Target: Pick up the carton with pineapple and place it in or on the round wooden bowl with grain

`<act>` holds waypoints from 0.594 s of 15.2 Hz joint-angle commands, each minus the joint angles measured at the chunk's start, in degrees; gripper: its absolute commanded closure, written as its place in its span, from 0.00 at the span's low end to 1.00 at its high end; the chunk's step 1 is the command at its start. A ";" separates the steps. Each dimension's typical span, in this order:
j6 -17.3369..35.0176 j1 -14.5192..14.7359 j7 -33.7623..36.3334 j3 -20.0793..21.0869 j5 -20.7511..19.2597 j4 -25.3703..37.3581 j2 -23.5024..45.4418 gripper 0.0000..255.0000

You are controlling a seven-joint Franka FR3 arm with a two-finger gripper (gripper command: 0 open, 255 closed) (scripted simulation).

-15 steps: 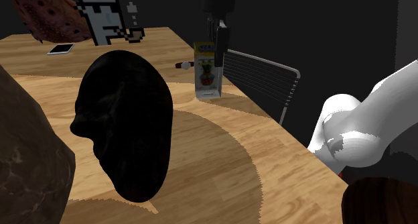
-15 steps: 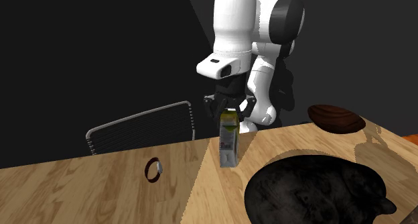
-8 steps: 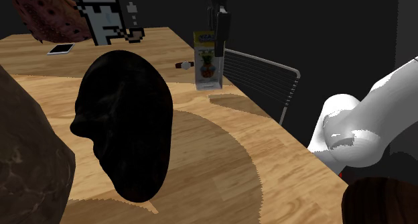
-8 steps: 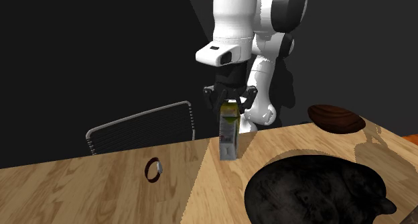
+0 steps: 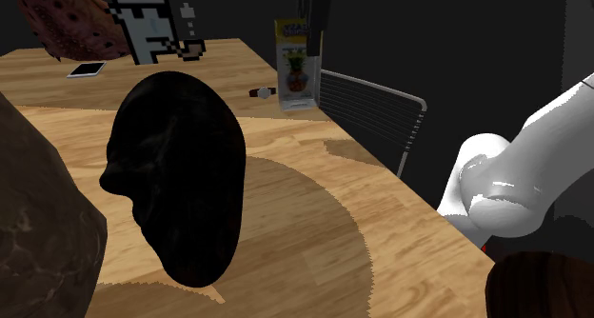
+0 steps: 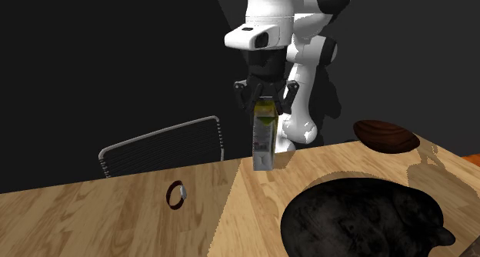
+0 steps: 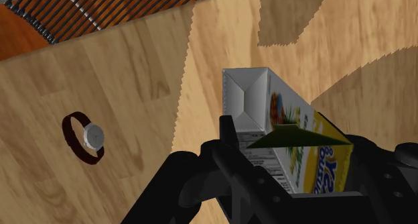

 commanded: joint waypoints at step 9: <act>-8.28 -0.21 0.54 0.19 -0.49 13.21 4.95 1.00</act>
